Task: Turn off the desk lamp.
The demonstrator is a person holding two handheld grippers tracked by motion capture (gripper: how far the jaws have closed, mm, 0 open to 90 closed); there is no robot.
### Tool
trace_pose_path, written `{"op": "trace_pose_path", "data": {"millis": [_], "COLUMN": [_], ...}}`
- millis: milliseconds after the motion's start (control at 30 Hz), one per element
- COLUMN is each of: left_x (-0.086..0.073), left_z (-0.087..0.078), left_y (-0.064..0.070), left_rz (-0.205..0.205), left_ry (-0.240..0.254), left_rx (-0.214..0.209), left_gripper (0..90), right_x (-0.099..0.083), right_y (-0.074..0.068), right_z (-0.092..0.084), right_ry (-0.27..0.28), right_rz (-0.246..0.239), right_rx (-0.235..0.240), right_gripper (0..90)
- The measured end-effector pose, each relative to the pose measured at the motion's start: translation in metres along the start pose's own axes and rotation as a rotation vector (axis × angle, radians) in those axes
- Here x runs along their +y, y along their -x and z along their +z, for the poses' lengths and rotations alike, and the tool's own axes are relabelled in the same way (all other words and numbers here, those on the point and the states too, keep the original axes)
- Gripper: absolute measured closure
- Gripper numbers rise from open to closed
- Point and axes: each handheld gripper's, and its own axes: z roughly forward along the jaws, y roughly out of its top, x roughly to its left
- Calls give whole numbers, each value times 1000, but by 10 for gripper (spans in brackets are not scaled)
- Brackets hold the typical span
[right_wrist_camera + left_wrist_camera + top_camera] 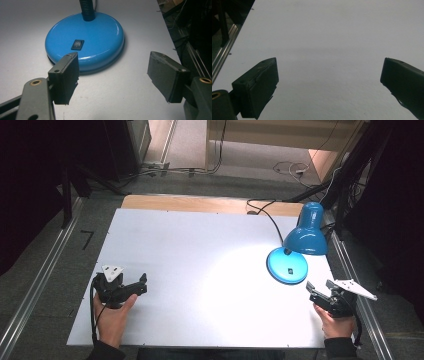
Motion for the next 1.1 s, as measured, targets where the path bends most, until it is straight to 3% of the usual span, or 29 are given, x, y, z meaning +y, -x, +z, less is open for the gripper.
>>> {"op": "trace_pose_path", "data": {"millis": [133, 333, 700, 933, 1100], "left_x": [-1, 0, -1, -1, -1], "left_z": [2, 3, 4, 3, 4], "left_y": [-5, -3, -5, -5, -5], "left_rz": [-25, -26, -41, -42, -46], "left_ry": [-11, -7, -2, -3, -3], "left_rx": [-1, -2, -6, -8, -8], "left_gripper": [23, 23, 23, 23, 23], "right_x": [1, 3, 6, 10, 10], "right_y": [-2, -6, -14, -12, -15], "right_z": [0, 6, 20, 24, 25], "right_ry": [2, 1, 3, 5, 14], "right_rz": [-2, 11, -41, -28, -46], "right_rx": [5, 23, 33, 44, 39], "right_gripper": [240, 240, 241, 222, 233]}}
